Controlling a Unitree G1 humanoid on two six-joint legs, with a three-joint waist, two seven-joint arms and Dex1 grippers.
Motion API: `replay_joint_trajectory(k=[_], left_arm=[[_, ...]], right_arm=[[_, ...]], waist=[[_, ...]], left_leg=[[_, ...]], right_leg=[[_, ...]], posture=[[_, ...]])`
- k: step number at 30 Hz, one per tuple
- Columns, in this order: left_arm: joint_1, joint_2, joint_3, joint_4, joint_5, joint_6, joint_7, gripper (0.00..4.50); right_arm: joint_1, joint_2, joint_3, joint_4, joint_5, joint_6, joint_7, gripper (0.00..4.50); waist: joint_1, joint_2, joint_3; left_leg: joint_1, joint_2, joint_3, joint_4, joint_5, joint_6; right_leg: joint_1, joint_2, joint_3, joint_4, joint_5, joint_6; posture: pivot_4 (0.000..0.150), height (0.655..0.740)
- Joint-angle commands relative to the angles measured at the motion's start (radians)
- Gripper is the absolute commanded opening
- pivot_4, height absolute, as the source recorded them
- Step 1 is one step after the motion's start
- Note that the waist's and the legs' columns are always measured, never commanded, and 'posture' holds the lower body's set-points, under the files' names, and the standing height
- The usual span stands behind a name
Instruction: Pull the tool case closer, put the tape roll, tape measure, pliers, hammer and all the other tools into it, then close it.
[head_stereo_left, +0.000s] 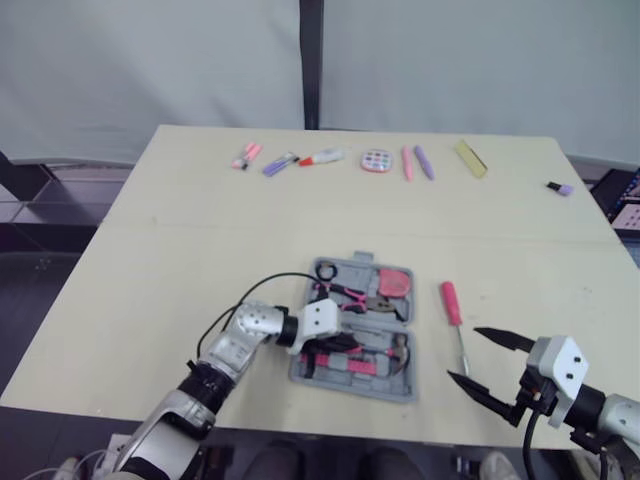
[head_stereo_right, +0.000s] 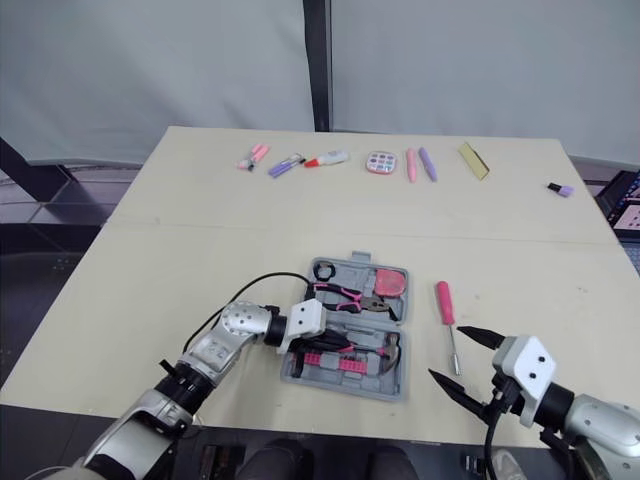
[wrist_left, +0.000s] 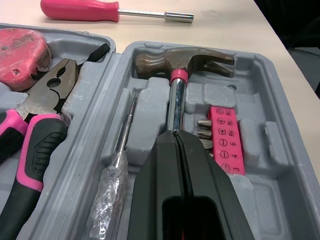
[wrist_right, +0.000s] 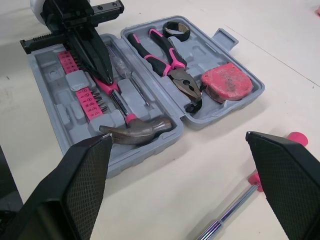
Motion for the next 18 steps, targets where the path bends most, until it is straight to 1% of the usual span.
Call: replay_joint_trajectory(k=[1, 5, 11, 15, 18], left_arm=[[0.054, 0.007, -0.095, 0.155, 0.122, 0.032, 0.016, 0.02], [0.054, 0.005, -0.094, 0.174, 0.124, 0.021, 0.014, 0.02], [0.062, 0.008, -0.076, 0.178, 0.107, 0.009, 0.008, 0.02], [0.068, 0.012, -0.001, 0.084, 0.013, 0.033, -0.019, 0.02], [0.073, 0.016, 0.087, -0.047, -0.094, 0.102, -0.035, 0.02]], right_arm=[[0.004, -0.001, -0.033, -0.042, 0.015, 0.001, -0.011, 4.50], [0.000, 0.001, -0.029, -0.043, 0.013, 0.005, -0.014, 4.50], [-0.007, 0.003, -0.023, -0.043, 0.010, 0.009, -0.017, 4.50], [-0.012, 0.006, -0.019, -0.043, 0.009, 0.011, -0.018, 4.50], [-0.014, 0.009, -0.016, -0.040, 0.009, 0.011, -0.019, 4.50]], waist=[[0.001, -0.001, -0.003], [0.000, -0.003, -0.006], [-0.001, 0.000, -0.009], [-0.004, 0.000, -0.009], [-0.008, 0.002, -0.007]], left_leg=[[0.000, 0.000, 0.000, 0.000, 0.000, 0.000], [0.000, -0.001, -0.001, 0.000, 0.000, 0.001], [0.001, -0.001, -0.001, 0.000, 0.000, 0.001], [0.000, -0.001, -0.001, 0.000, -0.001, 0.001], [-0.001, 0.001, 0.001, -0.001, -0.001, 0.001]], right_leg=[[0.000, 0.000, 0.000, 0.000, 0.000, 0.000], [0.000, 0.000, 0.002, -0.001, 0.000, 0.000], [0.001, 0.000, 0.002, -0.002, 0.000, 0.000], [0.000, 0.000, 0.003, -0.002, 0.000, 0.000], [-0.001, 0.001, 0.003, -0.002, 0.000, 0.000]], posture=[[0.150, 0.7134], [0.150, 0.7134], [0.150, 0.7134], [0.150, 0.7134], [0.150, 0.7134]])
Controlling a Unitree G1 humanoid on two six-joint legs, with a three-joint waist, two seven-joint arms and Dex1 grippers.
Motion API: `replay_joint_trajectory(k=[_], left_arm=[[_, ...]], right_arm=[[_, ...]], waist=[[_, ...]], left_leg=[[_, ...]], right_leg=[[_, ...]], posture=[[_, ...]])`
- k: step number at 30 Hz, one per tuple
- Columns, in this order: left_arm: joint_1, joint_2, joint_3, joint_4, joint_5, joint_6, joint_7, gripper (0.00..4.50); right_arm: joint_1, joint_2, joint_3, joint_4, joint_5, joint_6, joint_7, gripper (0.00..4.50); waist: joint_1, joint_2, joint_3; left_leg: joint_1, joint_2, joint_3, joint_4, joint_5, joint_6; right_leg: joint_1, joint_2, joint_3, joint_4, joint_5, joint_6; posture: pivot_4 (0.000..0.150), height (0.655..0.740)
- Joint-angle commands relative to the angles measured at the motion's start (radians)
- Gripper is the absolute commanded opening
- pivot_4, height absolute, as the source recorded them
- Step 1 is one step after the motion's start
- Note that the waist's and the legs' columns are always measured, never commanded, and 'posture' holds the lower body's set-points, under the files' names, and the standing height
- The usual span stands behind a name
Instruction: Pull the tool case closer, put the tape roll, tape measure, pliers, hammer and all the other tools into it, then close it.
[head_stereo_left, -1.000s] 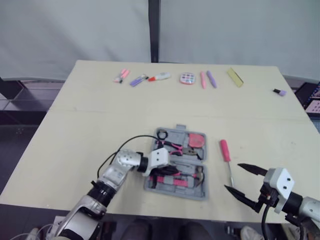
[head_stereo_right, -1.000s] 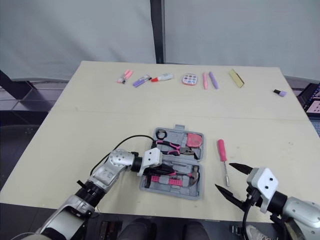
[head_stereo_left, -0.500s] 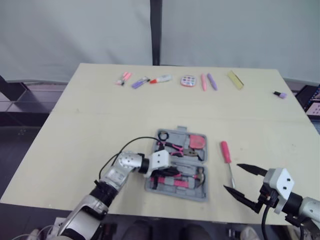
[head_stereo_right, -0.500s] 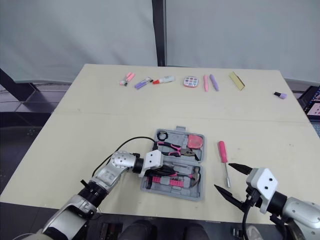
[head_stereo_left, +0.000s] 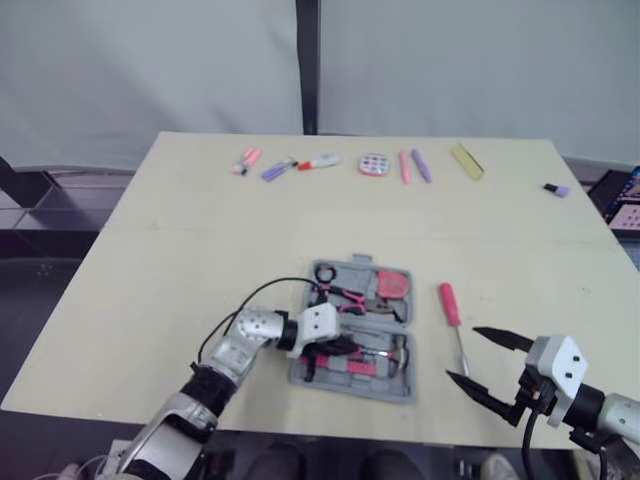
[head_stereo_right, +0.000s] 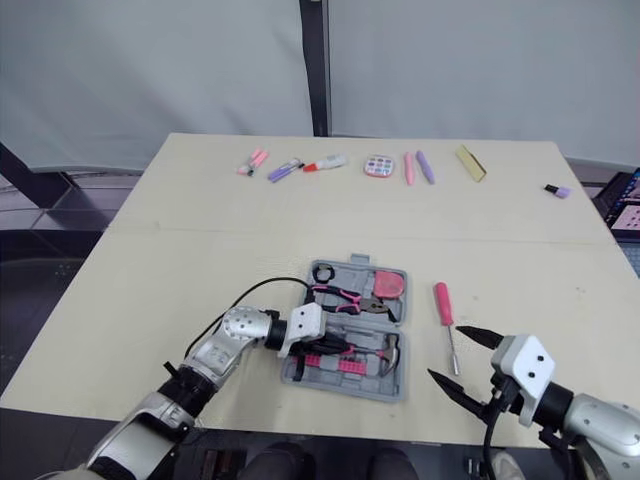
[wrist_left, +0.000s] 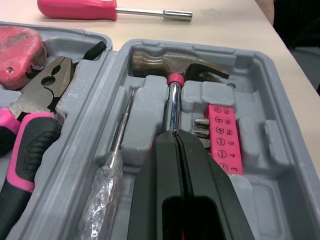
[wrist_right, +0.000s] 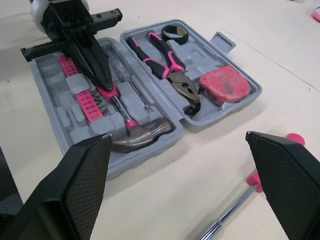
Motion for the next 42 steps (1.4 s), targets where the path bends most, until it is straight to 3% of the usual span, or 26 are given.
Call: replay_joint_trajectory(k=[1, 6, 12, 13, 14, 21, 22, 26, 34, 42], left_arm=[[0.037, 0.028, 0.065, -0.096, -0.084, 0.112, -0.027, 0.02], [0.031, 0.081, 0.181, -0.345, -0.223, 0.282, -0.027, 0.02], [0.157, 0.262, 0.334, -0.524, -0.321, 0.312, -0.084, 0.02], [0.191, 0.285, 0.357, -0.541, -0.330, 0.303, -0.089, 0.54], [0.213, 0.297, 0.367, -0.553, -0.337, 0.297, -0.090, 0.77], [0.480, 0.314, 0.525, -0.648, -0.370, 0.168, -0.041, 4.33], [0.515, 0.314, 0.538, -0.664, -0.379, 0.161, -0.039, 4.46], [0.586, 0.317, 0.555, -0.707, -0.394, 0.147, -0.032, 4.46], [0.563, 0.339, 0.544, -0.739, -0.421, 0.165, -0.034, 4.46], [0.510, 0.358, 0.521, -0.730, -0.393, 0.137, -0.038, 4.46]], right_arm=[[-0.004, 0.009, -0.014, -0.026, 0.009, -0.007, -0.015, 4.50], [-0.011, 0.014, -0.005, -0.020, 0.008, -0.010, -0.018, 4.50], [-0.012, 0.033, 0.003, -0.023, 0.005, -0.010, -0.029, 4.50], [-0.009, 0.038, 0.003, -0.030, 0.005, -0.009, -0.034, 4.50], [-0.005, 0.042, 0.003, -0.032, 0.005, -0.010, -0.035, 4.50], [0.061, 0.082, 0.002, -0.089, 0.002, -0.010, -0.061, 4.50], [0.068, 0.085, 0.004, -0.094, 0.002, -0.010, -0.063, 4.50], [0.073, 0.089, 0.016, -0.103, 0.003, -0.005, -0.067, 4.50], [0.051, 0.079, 0.021, -0.104, 0.005, 0.018, -0.073, 4.50], [0.087, 0.170, -0.020, -0.278, 0.025, 0.231, -0.319, 4.50]], waist=[[-0.002, -0.002, 0.005], [0.000, -0.001, 0.022], [-0.002, 0.002, 0.025], [-0.003, 0.003, 0.025], [-0.003, 0.005, 0.026], [0.003, 0.006, 0.027], [0.002, 0.005, 0.028], [0.001, 0.005, 0.028], [0.000, 0.005, 0.029], [0.000, 0.006, 0.029]], left_leg=[[0.000, 0.001, 0.001, 0.000, 0.000, 0.000], [-0.003, 0.003, 0.001, 0.001, 0.000, -0.001], [-0.003, 0.002, 0.001, -0.001, 0.000, -0.001], [-0.003, 0.002, 0.001, -0.002, 0.000, -0.001], [-0.003, 0.002, 0.001, -0.002, 0.000, -0.001], [-0.004, 0.002, 0.000, -0.001, 0.000, -0.001], [-0.004, 0.002, 0.000, -0.001, 0.000, -0.001], [-0.003, 0.003, 0.001, -0.001, 0.000, -0.002], [-0.004, 0.003, 0.001, -0.002, 0.000, -0.002], [-0.004, 0.003, 0.001, -0.002, 0.000, -0.002]], right_leg=[[0.000, 0.001, 0.000, 0.000, 0.000, 0.000], [-0.003, 0.001, 0.000, -0.001, 0.000, 0.000], [-0.003, 0.001, 0.000, -0.001, 0.000, 0.000], [-0.003, 0.001, 0.000, -0.001, 0.000, 0.000], [-0.003, 0.001, -0.001, -0.002, 0.000, 0.000], [-0.002, 0.000, 0.001, -0.007, 0.000, 0.000], [-0.002, 0.000, 0.001, -0.007, 0.000, 0.000], [-0.001, 0.000, 0.001, -0.013, 0.000, 0.000], [-0.001, 0.001, 0.000, -0.015, 0.000, 0.000], [-0.001, 0.001, 0.001, -0.014, 0.000, 0.000]], posture=[[0.150, 0.7134], [0.150, 0.7134], [0.150, 0.7134], [0.150, 0.7134], [0.150, 0.7134], [0.150, 0.7134], [0.150, 0.7134], [0.150, 0.7134], [0.150, 0.7134], [0.150, 0.7134]])
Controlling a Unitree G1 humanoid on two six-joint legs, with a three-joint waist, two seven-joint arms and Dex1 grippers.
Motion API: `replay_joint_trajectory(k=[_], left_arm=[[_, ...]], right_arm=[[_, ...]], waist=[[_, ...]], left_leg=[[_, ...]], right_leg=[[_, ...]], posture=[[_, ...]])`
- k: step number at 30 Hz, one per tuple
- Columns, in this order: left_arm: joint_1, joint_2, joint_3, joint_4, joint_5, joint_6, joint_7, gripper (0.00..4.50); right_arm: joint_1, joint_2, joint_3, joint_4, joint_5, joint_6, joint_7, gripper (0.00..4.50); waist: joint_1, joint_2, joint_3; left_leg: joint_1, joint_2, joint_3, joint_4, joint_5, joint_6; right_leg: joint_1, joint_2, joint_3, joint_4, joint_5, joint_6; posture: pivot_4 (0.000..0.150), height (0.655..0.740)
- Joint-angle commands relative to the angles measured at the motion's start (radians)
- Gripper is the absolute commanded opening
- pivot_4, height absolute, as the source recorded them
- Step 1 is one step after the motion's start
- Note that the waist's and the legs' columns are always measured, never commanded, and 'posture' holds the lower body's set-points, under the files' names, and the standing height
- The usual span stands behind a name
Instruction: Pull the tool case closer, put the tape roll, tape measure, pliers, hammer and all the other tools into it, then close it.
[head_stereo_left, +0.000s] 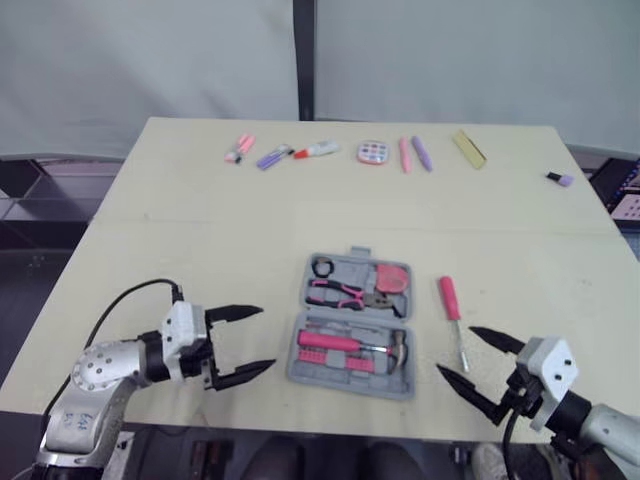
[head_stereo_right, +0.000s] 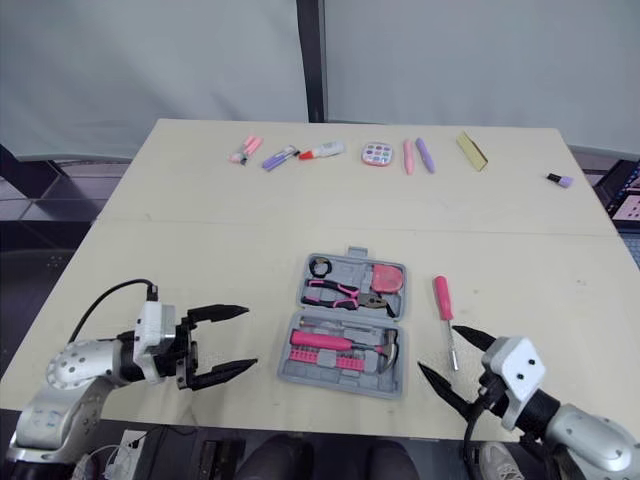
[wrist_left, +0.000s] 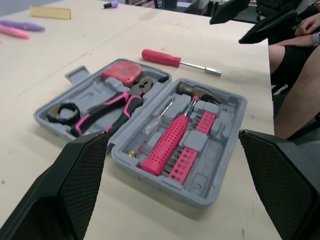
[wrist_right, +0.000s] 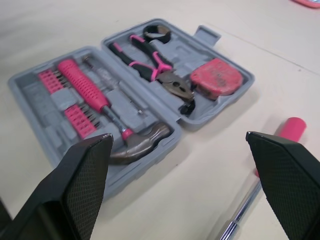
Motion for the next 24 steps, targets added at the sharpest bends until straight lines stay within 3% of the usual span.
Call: replay_joint_trajectory(k=[1, 8, 19, 24], left_arm=[[-0.005, 0.009, -0.003, -0.011, 0.000, -0.007, 0.008, 4.46], [-0.018, 0.000, -0.009, -0.014, -0.003, 0.022, 0.053, 4.46], [-0.077, -0.023, -0.025, 0.008, -0.010, 0.062, 0.096, 4.46], [-0.067, -0.017, -0.031, 0.046, 0.012, 0.017, 0.073, 4.46]], right_arm=[[0.046, 0.049, -0.039, -0.126, 0.023, 0.080, -0.116, 4.50], [0.070, 0.105, 0.026, -0.184, -0.039, 0.124, -0.212, 4.50], [-0.107, 0.070, 0.043, -0.155, -0.090, 0.416, -0.351, 4.50], [-0.286, 0.055, 0.046, -0.106, -0.043, 0.636, -0.385, 4.50]], waist=[[0.000, 0.000, 0.000], [-0.003, 0.001, 0.000], [-0.005, 0.002, 0.002], [-0.016, 0.002, 0.003]], left_leg=[[0.000, 0.000, 0.000, 0.000, 0.000, 0.000], [0.000, 0.000, 0.000, 0.000, 0.000, 0.000], [0.000, 0.000, 0.000, -0.001, 0.000, -0.001], [0.000, 0.000, 0.002, 0.000, 0.000, -0.001]], right_leg=[[0.000, 0.000, 0.000, 0.000, 0.000, 0.000], [0.000, 0.000, 0.001, 0.000, 0.000, 0.000], [-0.003, 0.000, 0.002, 0.008, 0.000, 0.000], [-0.003, 0.000, 0.002, 0.007, 0.000, 0.000]], posture=[[0.150, 0.7134], [0.150, 0.7134], [0.150, 0.7134], [0.150, 0.7134]])
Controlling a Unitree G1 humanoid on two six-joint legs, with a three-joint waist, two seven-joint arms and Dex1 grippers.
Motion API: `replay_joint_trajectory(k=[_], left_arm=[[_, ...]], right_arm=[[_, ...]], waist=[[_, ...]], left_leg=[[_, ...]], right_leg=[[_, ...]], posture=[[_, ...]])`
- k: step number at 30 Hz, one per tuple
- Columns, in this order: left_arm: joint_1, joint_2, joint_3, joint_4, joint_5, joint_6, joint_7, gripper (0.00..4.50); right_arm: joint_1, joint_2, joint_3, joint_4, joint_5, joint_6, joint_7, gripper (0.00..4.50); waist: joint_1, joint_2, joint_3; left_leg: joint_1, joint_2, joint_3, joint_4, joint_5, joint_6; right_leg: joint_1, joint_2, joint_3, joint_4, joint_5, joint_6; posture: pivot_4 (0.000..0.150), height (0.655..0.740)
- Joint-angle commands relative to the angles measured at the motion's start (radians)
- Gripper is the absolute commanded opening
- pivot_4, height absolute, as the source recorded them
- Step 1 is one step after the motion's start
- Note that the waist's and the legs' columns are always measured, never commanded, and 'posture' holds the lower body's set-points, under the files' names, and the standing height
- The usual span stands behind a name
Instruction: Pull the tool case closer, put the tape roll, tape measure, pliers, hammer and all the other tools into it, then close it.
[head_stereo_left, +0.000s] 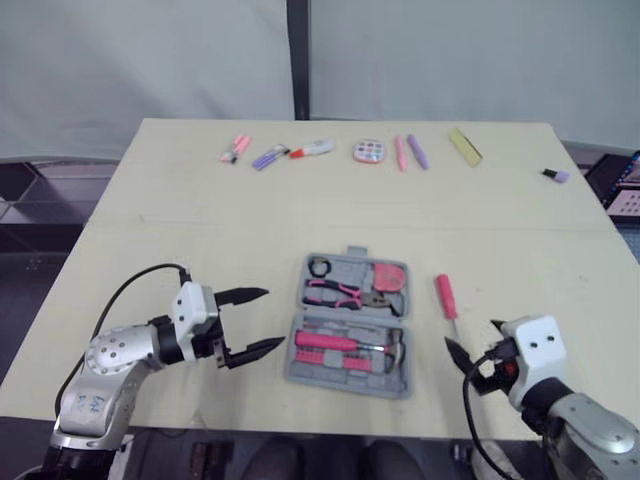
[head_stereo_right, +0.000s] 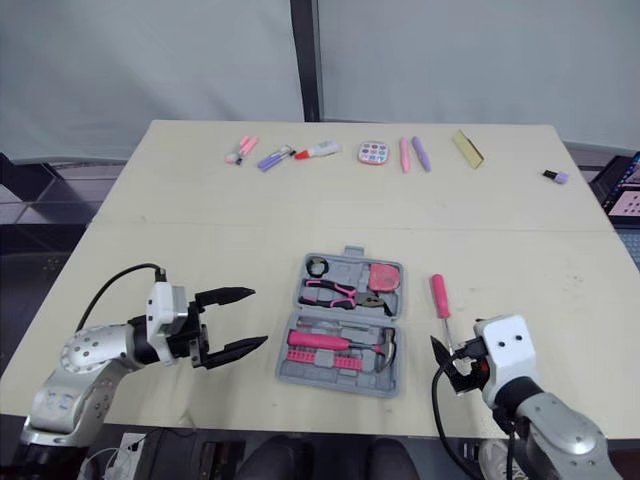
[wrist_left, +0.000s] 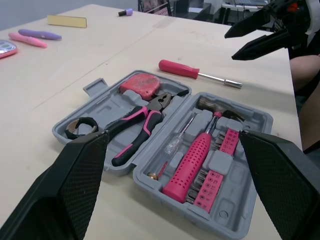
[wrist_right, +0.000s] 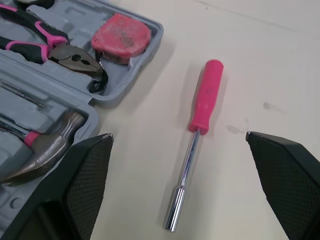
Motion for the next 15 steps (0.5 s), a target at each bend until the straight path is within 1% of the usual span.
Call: replay_joint_trajectory(k=[1, 4, 7, 15], left_arm=[[0.004, 0.005, 0.000, 0.000, 0.007, -0.039, -0.013, 4.46], [0.011, 0.006, 0.002, 0.001, 0.009, -0.050, -0.012, 4.46], [0.026, 0.012, 0.007, -0.007, 0.016, -0.051, -0.002, 4.46], [0.043, 0.020, 0.014, -0.010, 0.022, -0.054, 0.012, 4.46]], right_arm=[[-0.100, -0.011, -0.008, 0.020, 0.031, 0.148, -0.038, 4.50], [-0.206, 0.003, -0.015, 0.059, 0.053, 0.264, -0.060, 4.50], [-0.274, 0.021, -0.038, 0.076, 0.064, 0.336, -0.085, 4.50], [-0.383, 0.057, -0.037, 0.112, 0.070, 0.475, -0.115, 4.50]], waist=[[-0.007, 0.000, 0.000], [-0.011, 0.001, 0.003], [-0.011, 0.002, 0.006], [-0.012, 0.002, 0.008]], left_leg=[[0.000, 0.000, 0.000, 0.000, 0.000, 0.000], [0.000, 0.000, -0.001, -0.002, 0.000, 0.000], [0.000, 0.000, -0.001, -0.003, 0.000, 0.000], [0.000, 0.000, -0.001, -0.002, 0.001, -0.001]], right_leg=[[0.000, 0.000, 0.000, 0.000, 0.000, 0.000], [-0.001, 0.000, 0.000, 0.000, 0.000, 0.000], [-0.001, 0.000, 0.000, 0.001, 0.000, 0.000], [-0.002, 0.000, 0.000, 0.002, 0.000, 0.000]], posture=[[0.150, 0.7134], [0.150, 0.7134], [0.150, 0.7134], [0.150, 0.7134]])
